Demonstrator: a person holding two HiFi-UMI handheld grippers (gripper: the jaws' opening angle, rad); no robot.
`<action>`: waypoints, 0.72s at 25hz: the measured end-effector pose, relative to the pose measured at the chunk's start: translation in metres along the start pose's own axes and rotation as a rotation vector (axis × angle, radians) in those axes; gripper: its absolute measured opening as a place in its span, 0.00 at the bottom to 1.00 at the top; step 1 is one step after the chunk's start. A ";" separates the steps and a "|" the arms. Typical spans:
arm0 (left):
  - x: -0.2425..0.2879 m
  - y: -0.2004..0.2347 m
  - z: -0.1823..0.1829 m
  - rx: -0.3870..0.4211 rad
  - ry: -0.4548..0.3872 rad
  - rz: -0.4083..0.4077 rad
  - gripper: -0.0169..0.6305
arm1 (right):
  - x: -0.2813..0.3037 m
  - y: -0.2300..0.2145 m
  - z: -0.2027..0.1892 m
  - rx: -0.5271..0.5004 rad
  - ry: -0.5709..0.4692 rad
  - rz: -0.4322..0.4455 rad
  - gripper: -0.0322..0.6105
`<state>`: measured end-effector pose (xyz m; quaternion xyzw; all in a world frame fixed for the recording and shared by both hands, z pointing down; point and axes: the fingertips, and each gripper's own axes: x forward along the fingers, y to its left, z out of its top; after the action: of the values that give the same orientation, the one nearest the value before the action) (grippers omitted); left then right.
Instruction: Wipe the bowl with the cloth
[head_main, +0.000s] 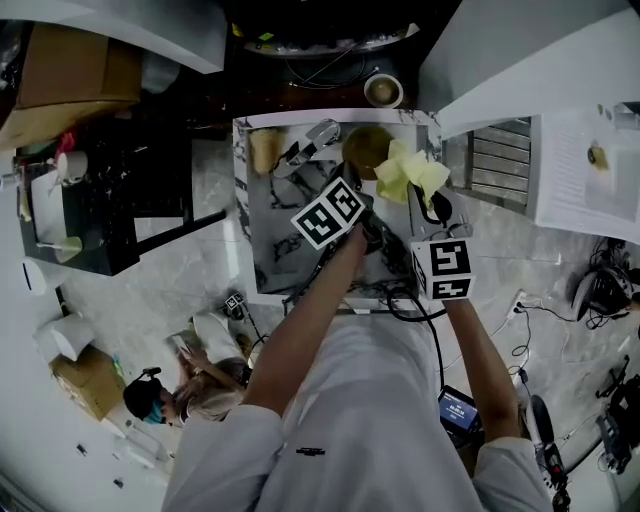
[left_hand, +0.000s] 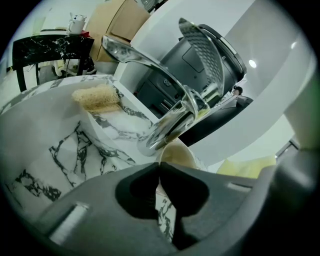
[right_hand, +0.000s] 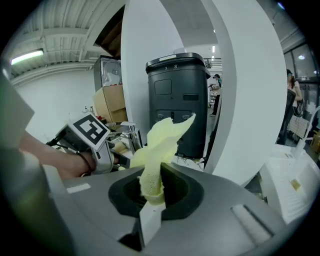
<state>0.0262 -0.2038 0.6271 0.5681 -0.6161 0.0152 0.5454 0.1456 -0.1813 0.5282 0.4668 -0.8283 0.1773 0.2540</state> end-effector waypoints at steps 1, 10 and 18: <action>0.002 0.000 0.001 0.003 -0.005 0.001 0.05 | 0.000 -0.001 -0.001 0.003 0.003 -0.001 0.10; 0.007 -0.015 0.003 -0.003 -0.019 -0.070 0.22 | -0.006 -0.010 -0.009 0.021 0.015 -0.012 0.10; -0.005 -0.016 -0.005 0.074 0.009 -0.085 0.30 | -0.010 -0.011 -0.004 0.021 -0.001 -0.039 0.10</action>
<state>0.0399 -0.2030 0.6159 0.6137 -0.5879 0.0174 0.5268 0.1606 -0.1777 0.5261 0.4854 -0.8174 0.1806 0.2521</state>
